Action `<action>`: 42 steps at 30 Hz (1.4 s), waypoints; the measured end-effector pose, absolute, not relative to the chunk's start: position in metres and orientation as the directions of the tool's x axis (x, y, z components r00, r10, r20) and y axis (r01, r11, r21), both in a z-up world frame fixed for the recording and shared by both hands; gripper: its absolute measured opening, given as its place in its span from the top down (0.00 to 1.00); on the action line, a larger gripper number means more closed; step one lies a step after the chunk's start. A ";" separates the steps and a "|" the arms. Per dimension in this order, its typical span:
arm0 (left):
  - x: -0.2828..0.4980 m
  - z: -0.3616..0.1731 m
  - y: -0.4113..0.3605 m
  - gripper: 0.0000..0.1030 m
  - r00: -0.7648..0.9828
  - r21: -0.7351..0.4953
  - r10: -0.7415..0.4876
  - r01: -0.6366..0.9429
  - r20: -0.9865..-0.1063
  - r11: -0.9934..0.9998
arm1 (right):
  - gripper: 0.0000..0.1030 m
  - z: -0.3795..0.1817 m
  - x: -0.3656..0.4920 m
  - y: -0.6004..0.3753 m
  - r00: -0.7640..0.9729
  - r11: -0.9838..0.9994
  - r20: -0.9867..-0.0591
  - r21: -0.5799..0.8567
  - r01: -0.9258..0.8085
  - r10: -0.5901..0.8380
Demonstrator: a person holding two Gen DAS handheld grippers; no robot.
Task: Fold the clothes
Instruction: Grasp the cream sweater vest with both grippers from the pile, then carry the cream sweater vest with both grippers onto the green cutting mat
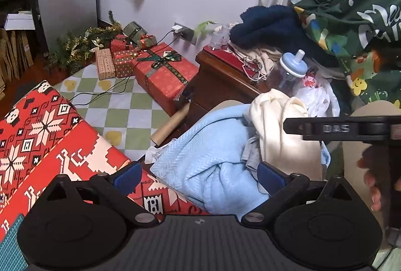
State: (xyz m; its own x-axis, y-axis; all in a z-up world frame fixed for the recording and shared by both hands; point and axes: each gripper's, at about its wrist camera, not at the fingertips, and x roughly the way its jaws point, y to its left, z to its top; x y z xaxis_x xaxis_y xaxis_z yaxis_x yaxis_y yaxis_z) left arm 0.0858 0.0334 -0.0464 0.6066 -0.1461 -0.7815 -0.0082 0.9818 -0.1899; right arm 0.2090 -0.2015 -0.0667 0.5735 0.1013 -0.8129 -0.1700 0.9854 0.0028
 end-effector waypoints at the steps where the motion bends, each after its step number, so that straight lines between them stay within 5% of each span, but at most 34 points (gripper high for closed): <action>1: 0.088 -0.049 0.033 0.03 0.603 -0.196 -0.163 0.012 -0.781 0.981 | 0.00 -0.071 0.215 -0.203 0.567 0.987 -0.817 0.011 -0.162 0.102; 8: 0.106 -0.076 0.047 0.03 0.545 -0.337 -0.270 -0.026 -0.794 0.941 | 0.11 -0.106 0.246 -0.215 0.490 0.989 -0.862 0.069 -0.134 0.127; 17: 0.085 -0.081 0.069 0.04 0.567 -0.425 -0.329 -0.042 -0.756 0.904 | 0.61 -0.132 0.247 -0.195 0.476 0.970 -0.874 -0.024 -0.241 0.097; 23: 0.061 -0.084 0.089 0.22 0.579 -0.465 -0.367 -0.025 -0.728 0.885 | 0.78 -0.117 0.221 -0.167 0.510 0.944 -0.851 -0.053 -0.325 0.127; 29: 0.024 -0.085 0.123 0.33 0.615 -0.461 -0.337 -0.048 -0.713 0.886 | 0.83 -0.085 0.182 -0.126 0.507 0.911 -0.815 0.060 -0.408 0.281; 42: -0.140 -0.084 0.239 0.33 0.706 -0.479 -0.160 -0.279 -0.690 0.832 | 0.84 -0.036 0.040 0.069 0.317 0.621 -0.680 0.259 -0.739 0.661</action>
State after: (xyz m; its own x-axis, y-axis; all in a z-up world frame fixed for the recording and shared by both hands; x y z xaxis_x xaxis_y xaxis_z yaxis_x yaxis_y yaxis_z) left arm -0.1399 0.2389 -0.0842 0.7062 -0.1602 -0.6896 -0.2790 0.8322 -0.4791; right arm 0.0403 0.0689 -0.0361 0.3172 0.6612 -0.6798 -0.7394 0.6213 0.2592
